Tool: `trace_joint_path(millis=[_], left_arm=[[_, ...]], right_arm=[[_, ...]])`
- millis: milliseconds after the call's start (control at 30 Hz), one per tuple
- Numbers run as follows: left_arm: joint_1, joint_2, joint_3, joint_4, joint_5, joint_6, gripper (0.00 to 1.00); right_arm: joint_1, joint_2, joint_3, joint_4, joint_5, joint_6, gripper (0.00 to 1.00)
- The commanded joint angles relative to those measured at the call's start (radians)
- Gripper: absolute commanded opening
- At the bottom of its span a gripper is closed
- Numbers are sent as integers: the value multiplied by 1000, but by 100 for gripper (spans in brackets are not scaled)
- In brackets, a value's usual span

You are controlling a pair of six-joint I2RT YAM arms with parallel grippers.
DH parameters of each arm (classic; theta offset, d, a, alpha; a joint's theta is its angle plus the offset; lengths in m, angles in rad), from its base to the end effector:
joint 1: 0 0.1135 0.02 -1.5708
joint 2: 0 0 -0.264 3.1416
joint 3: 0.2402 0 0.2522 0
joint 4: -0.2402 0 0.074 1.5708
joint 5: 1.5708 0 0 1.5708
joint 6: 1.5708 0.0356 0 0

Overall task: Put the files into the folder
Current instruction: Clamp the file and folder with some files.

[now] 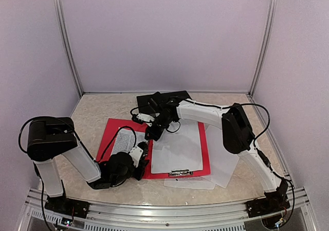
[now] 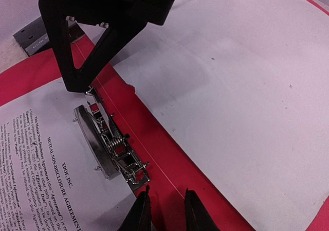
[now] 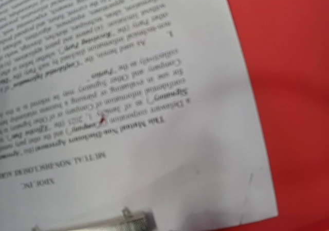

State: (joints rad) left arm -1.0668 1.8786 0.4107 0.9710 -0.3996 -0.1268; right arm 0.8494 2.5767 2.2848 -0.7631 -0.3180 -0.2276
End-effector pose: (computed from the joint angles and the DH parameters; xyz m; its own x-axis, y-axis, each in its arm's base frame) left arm 0.1467 -0.2374 0.0767 -0.3095 0.3199 -0.8955 0.6073 0.7912 0.0728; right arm 0.3536 0.4189 0.1480 -0.3758 -0.7518 -0.5419 -0.9237 0.3510 0.1537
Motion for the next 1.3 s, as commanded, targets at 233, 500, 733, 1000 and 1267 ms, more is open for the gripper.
trace_joint_path(millis=[233, 500, 733, 1000, 1267], left_arm=[[-1, 7, -5, -110, 39, 3, 21], [0, 8, -4, -111, 41, 3, 21], [0, 7, -6, -110, 39, 4, 20], [-1, 6, -6, -111, 41, 4, 20], [0, 4, -6, -112, 41, 3, 20]], right_arm=[[-7, 130, -127, 11, 52, -31, 0], [-7, 64, -191, 63, 49, -43, 0], [-2, -35, -277, 123, 62, -45, 0], [18, -59, -289, 127, 56, -79, 0], [32, -70, -275, 131, 47, -107, 0]])
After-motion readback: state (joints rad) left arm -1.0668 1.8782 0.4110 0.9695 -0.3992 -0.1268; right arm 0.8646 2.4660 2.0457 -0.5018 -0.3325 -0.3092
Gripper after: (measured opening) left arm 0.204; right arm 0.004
